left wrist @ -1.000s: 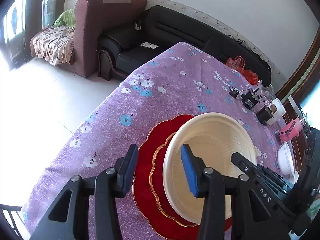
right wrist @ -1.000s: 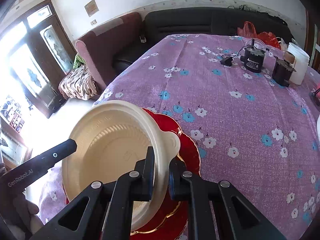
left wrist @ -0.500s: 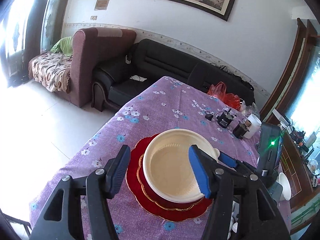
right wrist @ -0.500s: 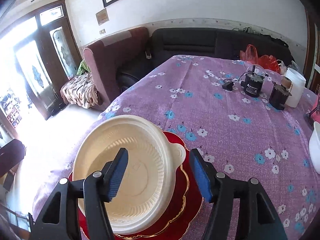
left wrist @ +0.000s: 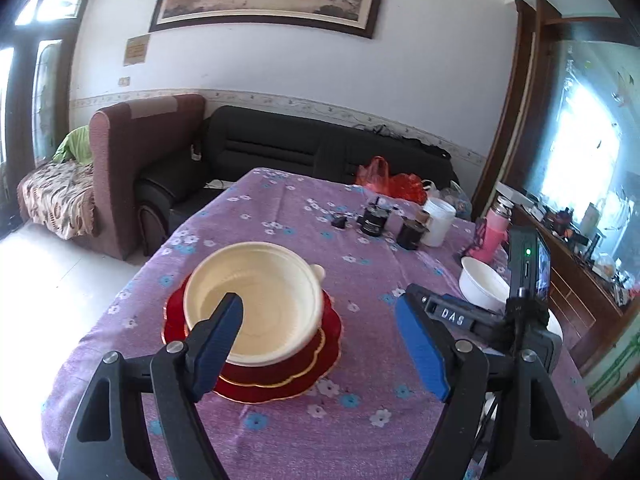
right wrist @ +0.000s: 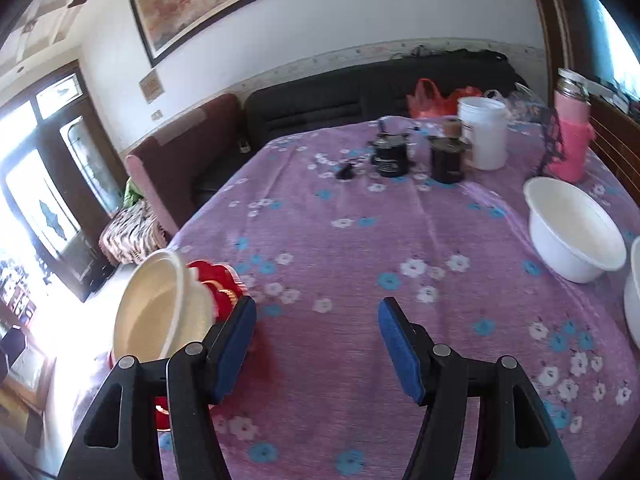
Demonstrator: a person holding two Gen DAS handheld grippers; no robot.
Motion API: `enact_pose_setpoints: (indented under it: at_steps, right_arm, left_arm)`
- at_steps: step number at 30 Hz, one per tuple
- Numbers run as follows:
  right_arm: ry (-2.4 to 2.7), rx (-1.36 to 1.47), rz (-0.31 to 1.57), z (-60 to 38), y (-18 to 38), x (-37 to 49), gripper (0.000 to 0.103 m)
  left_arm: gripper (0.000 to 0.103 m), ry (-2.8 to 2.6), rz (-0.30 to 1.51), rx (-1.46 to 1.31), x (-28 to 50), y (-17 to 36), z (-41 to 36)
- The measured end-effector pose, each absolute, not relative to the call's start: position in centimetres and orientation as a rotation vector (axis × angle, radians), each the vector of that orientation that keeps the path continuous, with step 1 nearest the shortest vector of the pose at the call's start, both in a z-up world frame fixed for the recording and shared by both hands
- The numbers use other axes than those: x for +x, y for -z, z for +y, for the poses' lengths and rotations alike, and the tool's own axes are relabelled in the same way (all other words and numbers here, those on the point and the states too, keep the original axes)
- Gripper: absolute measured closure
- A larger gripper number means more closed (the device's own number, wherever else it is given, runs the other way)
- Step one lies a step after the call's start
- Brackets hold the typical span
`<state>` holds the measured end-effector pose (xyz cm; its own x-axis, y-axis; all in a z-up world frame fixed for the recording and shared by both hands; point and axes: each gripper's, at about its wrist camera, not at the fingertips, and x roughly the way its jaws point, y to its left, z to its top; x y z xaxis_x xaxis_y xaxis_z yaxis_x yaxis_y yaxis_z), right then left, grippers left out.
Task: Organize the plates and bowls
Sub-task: 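Move the right gripper to another white paper bowl and grasp its rim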
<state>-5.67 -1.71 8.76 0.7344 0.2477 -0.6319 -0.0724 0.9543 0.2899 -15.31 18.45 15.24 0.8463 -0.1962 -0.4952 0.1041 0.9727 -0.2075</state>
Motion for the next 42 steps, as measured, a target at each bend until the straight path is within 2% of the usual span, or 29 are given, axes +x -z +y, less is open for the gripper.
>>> enact_pose_setpoints:
  at_steps: [10,17,23,25,27,29,30,42]
  right_arm:
    - [0.124,0.751,0.74,-20.0,-4.9,-6.6,0.035]
    - [0.251,0.895,0.673,-24.0,-3.8,-5.4,0.035]
    - [0.337,1.034,0.689,-25.3,-2.0,-3.2,0.034]
    - [0.336,1.044,0.706,-25.5,-1.5,-2.7,0.052]
    - [0.296,1.039,0.727,-25.4,-1.3,-2.3,0.078]
    - [0.257,1.017,0.744,-25.1,-1.3,-2.4,0.092]
    - [0.22,1.017,0.753,-24.8,-1.3,-2.5,0.094]
    - [-0.166,0.997,1.007,-21.9,-0.8,-5.8,0.094]
  left_arm:
    - [0.025,0.205,0.608,-0.143,-14.5,-13.8,14.7]
    - [0.025,0.229,0.62,-0.101,-14.9,-13.3,13.1]
    - [0.025,0.236,0.639,-0.107,-14.5,-12.8,13.1]
    - [0.025,0.234,0.647,-0.117,-14.3,-12.6,13.3]
    - [0.025,0.227,0.654,-0.124,-14.1,-12.4,13.6]
    - [0.025,0.22,0.668,-0.135,-13.8,-12.1,13.9]
    - [0.025,0.222,0.678,-0.141,-13.6,-12.0,13.9]
    - [0.025,0.283,0.768,-0.161,-12.7,-10.5,13.1]
